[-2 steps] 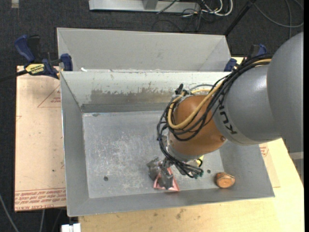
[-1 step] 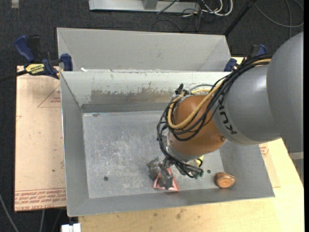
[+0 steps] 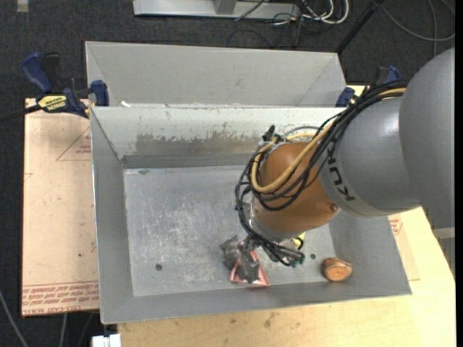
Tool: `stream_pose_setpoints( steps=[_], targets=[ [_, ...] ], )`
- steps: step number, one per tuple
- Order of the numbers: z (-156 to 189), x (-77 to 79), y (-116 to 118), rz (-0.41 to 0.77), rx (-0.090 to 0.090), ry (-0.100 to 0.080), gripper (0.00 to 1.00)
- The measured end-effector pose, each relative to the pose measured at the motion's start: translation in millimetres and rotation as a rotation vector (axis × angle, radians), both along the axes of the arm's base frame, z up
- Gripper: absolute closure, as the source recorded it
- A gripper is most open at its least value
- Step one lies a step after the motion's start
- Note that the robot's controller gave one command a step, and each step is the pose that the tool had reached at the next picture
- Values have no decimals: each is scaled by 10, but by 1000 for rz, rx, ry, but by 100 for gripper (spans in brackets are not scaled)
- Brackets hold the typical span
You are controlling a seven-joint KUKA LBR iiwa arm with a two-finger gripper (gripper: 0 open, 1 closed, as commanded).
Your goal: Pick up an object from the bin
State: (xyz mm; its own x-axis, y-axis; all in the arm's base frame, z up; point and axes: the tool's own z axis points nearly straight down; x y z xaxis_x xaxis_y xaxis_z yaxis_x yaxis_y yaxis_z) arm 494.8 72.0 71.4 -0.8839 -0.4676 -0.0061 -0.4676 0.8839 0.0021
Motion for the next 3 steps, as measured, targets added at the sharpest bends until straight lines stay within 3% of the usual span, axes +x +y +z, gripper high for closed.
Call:
stream_pose_setpoints(
  steps=[3],
  targets=[
    [0, 0, 0, 0, 0, 0, 100]
  ],
)
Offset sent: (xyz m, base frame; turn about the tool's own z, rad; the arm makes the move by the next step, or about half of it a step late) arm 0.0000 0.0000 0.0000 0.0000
